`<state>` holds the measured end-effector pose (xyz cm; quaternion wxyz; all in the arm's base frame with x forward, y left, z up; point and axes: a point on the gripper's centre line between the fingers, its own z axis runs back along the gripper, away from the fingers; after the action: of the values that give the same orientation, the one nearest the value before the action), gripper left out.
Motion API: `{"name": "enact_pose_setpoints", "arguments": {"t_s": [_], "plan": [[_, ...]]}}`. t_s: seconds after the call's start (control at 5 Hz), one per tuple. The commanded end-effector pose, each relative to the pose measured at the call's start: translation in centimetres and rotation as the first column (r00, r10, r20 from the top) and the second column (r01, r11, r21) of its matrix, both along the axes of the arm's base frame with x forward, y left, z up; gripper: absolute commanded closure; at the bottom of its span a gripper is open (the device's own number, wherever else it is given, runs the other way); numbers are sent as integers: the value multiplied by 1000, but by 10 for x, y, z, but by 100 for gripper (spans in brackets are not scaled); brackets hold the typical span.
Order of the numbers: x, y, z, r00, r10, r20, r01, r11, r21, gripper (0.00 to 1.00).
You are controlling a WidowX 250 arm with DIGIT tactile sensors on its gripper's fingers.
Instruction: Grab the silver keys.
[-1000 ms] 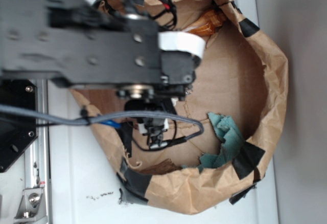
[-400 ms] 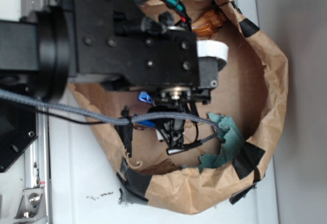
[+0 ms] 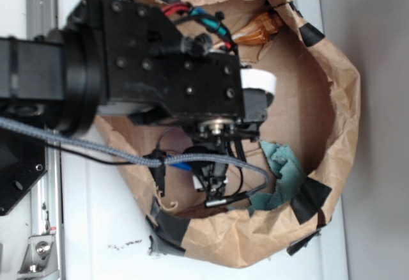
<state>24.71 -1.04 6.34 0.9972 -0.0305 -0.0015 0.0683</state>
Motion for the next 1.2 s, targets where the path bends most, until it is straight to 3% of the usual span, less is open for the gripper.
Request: {"name": "enact_pose_setpoints", "arguments": {"t_s": [0.0, 0.6, 1.0], "plan": [[-7, -17, 2, 997, -71, -6, 71, 997, -15, 0], [4, -27, -1, 999, -53, 6, 53, 998, -23, 0], [7, -11, -28, 996, -66, 56, 63, 997, 54, 0]]}}
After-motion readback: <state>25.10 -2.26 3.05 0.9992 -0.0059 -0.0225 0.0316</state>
